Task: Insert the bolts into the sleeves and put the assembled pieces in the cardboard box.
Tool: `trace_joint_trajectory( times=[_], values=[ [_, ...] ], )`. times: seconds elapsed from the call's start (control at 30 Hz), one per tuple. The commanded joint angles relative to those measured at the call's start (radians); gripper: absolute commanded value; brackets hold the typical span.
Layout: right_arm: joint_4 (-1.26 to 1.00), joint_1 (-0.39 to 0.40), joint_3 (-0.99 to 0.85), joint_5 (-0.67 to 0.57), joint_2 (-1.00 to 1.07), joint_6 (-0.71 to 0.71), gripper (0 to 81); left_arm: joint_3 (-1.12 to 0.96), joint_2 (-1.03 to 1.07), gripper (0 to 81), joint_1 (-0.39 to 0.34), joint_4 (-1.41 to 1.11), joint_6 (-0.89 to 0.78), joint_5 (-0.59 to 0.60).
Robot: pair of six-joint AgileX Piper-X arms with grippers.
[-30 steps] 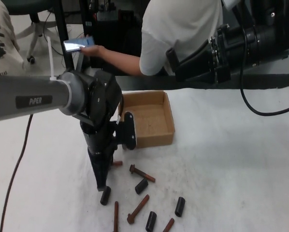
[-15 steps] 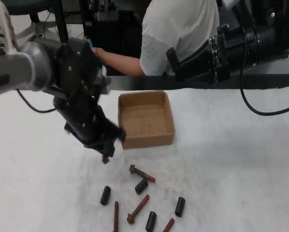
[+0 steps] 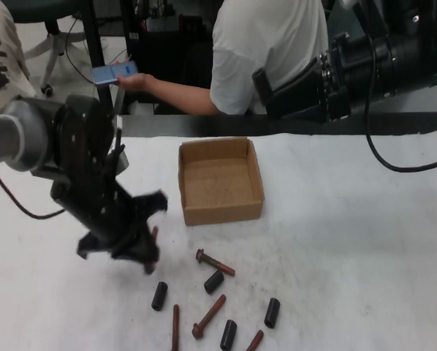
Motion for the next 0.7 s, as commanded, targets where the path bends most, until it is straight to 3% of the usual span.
trace_joint_trajectory(
  times=[0.0,0.17,0.43,0.53,0.67],
  values=[
    [-0.005,-0.003,-0.007,-0.007,-0.023,0.003,0.8,-0.015,-0.010,0.3,-0.004,0.107,0.279,-0.201],
    [-0.005,-0.003,-0.007,-0.007,-0.025,0.003,0.8,-0.013,-0.010,0.3,-0.038,0.201,0.695,-0.463],
    [-0.005,-0.003,-0.007,-0.007,-0.025,0.003,0.8,-0.013,-0.025,0.3,-0.150,0.191,0.977,-0.489],
    [-0.005,-0.003,-0.007,-0.007,-0.025,0.003,0.8,-0.013,-0.030,0.3,-0.166,0.144,0.899,-0.489],
    [-0.005,-0.003,-0.007,-0.007,-0.023,0.003,0.8,-0.013,-0.030,0.3,-0.145,0.091,0.533,-0.478]
  ],
)
